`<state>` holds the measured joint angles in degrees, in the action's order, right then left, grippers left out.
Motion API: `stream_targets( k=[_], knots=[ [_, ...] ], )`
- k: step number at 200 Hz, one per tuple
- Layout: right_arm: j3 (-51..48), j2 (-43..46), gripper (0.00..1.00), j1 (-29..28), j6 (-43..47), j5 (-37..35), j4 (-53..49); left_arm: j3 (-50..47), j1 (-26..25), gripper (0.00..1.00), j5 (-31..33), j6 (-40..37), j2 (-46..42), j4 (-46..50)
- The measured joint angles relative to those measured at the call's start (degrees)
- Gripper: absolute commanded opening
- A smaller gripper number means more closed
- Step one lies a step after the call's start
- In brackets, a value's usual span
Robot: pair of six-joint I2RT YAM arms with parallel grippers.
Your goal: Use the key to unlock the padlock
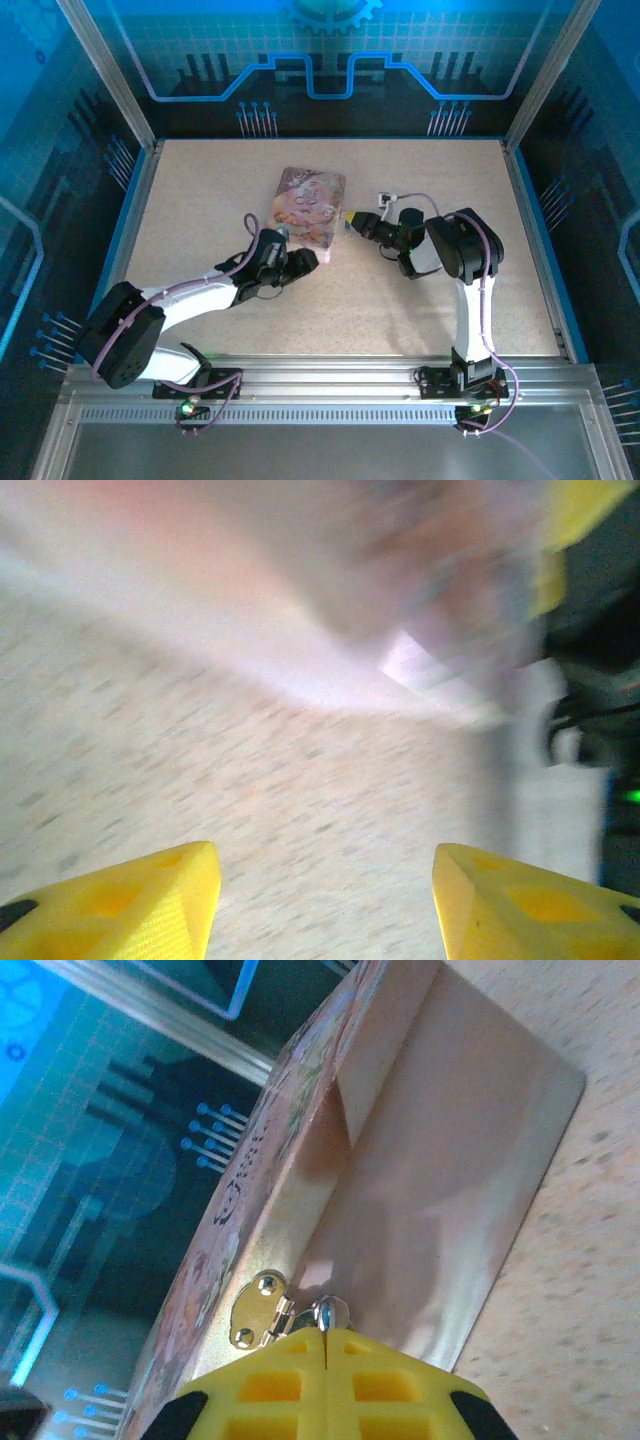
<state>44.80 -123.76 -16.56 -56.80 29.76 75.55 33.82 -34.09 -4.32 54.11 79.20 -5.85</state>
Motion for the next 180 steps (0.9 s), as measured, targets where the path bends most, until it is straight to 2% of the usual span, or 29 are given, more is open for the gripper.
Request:
stream_targets(
  k=[54,122,180],
  knots=[
    [-8.9,4.4,0.0,-2.3,1.7,-0.4,1.0,1.5,0.0,0.61,1.0,-1.0,-2.3,10.0],
    [-15.9,9.7,0.0,-6.2,2.4,-0.9,0.9,15.1,0.0,0.61,3.2,-7.8,-6.0,19.1],
    [-15.5,9.0,0.02,-7.0,2.4,1.3,0.8,21.6,0.0,0.61,2.3,-10.8,3.1,18.0]
  ],
)
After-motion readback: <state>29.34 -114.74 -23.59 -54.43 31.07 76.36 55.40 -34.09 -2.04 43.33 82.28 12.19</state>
